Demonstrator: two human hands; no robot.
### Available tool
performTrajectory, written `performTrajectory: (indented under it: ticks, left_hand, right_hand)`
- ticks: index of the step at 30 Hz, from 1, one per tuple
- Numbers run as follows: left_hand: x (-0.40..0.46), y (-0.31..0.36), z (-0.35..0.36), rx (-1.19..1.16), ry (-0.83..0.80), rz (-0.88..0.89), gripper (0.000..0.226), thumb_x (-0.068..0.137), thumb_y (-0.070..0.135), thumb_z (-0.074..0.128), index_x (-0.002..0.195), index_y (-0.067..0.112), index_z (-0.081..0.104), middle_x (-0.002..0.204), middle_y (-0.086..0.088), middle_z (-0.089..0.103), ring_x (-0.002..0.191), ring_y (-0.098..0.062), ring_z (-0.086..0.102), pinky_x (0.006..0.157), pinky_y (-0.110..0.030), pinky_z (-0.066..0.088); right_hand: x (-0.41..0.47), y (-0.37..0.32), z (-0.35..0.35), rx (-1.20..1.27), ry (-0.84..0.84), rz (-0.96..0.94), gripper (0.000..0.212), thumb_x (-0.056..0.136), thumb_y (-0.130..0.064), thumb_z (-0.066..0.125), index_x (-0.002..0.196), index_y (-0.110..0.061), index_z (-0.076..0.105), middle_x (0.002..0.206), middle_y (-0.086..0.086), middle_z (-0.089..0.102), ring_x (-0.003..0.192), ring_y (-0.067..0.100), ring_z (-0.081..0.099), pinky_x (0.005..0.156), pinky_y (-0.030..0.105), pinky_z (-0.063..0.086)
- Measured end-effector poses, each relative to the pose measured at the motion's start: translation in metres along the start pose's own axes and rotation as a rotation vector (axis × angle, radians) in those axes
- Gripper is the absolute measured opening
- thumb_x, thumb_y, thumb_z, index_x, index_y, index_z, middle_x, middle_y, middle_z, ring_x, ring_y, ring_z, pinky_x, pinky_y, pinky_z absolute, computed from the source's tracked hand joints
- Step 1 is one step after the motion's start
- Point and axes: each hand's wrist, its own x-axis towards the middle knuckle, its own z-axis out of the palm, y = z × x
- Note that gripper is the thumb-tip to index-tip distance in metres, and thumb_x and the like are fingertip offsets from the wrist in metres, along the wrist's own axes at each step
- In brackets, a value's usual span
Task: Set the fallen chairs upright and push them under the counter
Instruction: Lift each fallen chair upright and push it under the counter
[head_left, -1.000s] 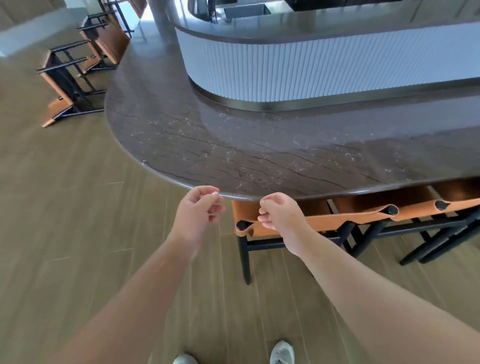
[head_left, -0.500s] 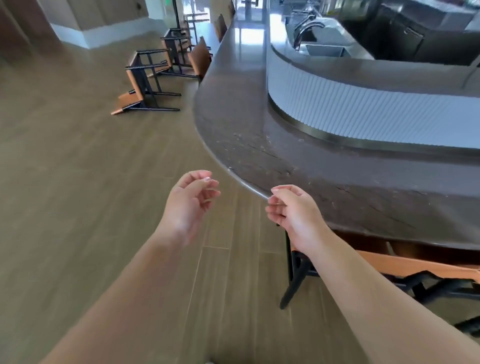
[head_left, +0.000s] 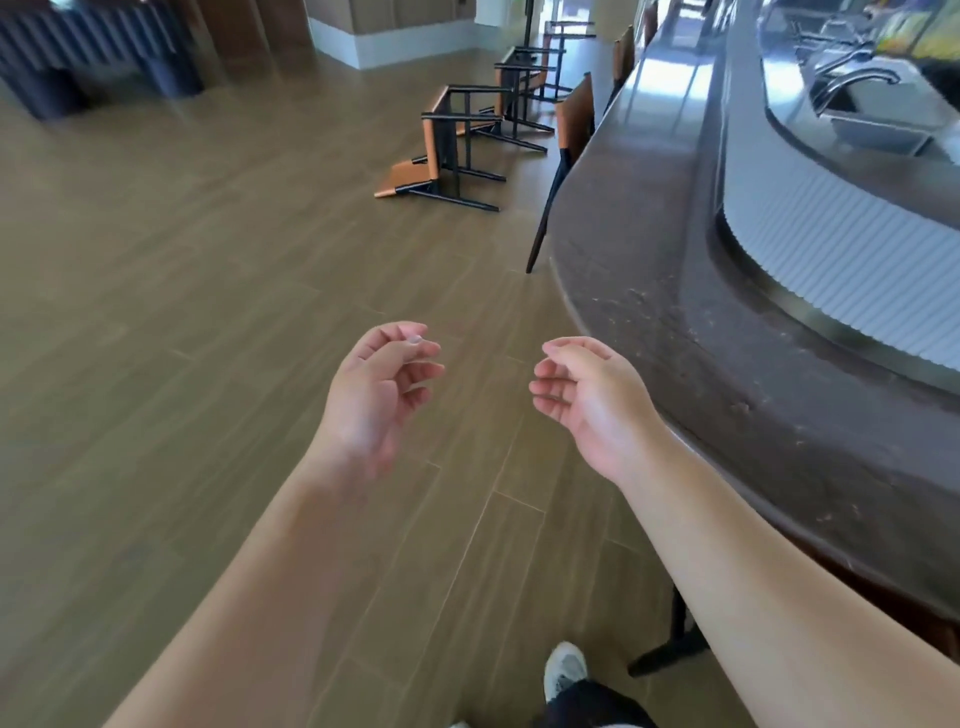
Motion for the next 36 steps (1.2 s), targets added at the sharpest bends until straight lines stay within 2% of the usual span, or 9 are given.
performTrajectory:
  ticks: [5,9,23,29,33,36]
  left_hand:
    - [0.047,0.004,-0.002,0.008,0.049,0.000,0.014,0.079,0.015,0.060,0.090,0.021,0.065,0.084,-0.001,0.069,0.068,-0.014,0.064,0.059,-0.026,0.042]
    - [0.103,0.010,0.003,0.040,0.097,0.027,0.016,0.088,0.010,0.055,0.091,0.022,0.065,0.084,0.000,0.069,0.069,-0.013,0.064,0.061,-0.026,0.042]
    - [0.303,0.038,0.067,0.033,0.184,0.047,0.019,0.094,0.007,0.051,0.094,0.020,0.064,0.084,0.000,0.069,0.070,-0.014,0.062,0.061,-0.025,0.043]
    - [0.365,0.053,0.043,0.018,0.206,0.057,0.020,0.094,0.009,0.051,0.091,0.022,0.066,0.085,-0.001,0.069,0.072,-0.014,0.063,0.063,-0.027,0.042]
    - [0.411,0.063,0.011,0.001,0.186,0.048,0.014,0.084,0.016,0.057,0.091,0.023,0.067,0.086,0.000,0.069,0.073,-0.015,0.064,0.061,-0.026,0.044]
    - [0.456,0.071,-0.016,-0.015,0.169,0.030,0.014,0.086,0.014,0.056,0.092,0.022,0.066,0.085,-0.001,0.069,0.072,-0.015,0.064,0.063,-0.027,0.043]
  right_hand:
    - [0.057,-0.006,0.017,0.019,-0.059,0.029,0.005,0.093,-0.013,0.060,0.089,-0.015,0.063,0.074,0.001,0.064,0.070,0.019,0.063,0.069,0.031,0.054]
    - [0.122,-0.019,0.029,0.041,-0.119,0.051,0.006,0.093,-0.013,0.060,0.089,-0.015,0.063,0.075,0.001,0.064,0.069,0.018,0.063,0.068,0.031,0.053]
    - [0.334,-0.096,0.052,-0.008,-0.223,0.099,0.008,0.095,-0.010,0.055,0.097,-0.010,0.063,0.077,0.004,0.062,0.069,0.017,0.061,0.070,0.031,0.052]
    - [0.390,-0.101,0.088,-0.040,-0.255,0.113,0.009,0.095,-0.011,0.056,0.091,-0.013,0.063,0.078,0.003,0.063,0.068,0.017,0.062,0.069,0.031,0.052]
    - [0.431,-0.100,0.129,-0.057,-0.245,0.108,0.009,0.094,-0.011,0.057,0.090,-0.014,0.064,0.076,0.002,0.064,0.069,0.017,0.062,0.071,0.032,0.053]
    - [0.463,-0.099,0.164,-0.089,-0.226,0.089,0.008,0.095,-0.011,0.057,0.092,-0.013,0.064,0.078,0.003,0.064,0.068,0.016,0.063,0.069,0.032,0.053]
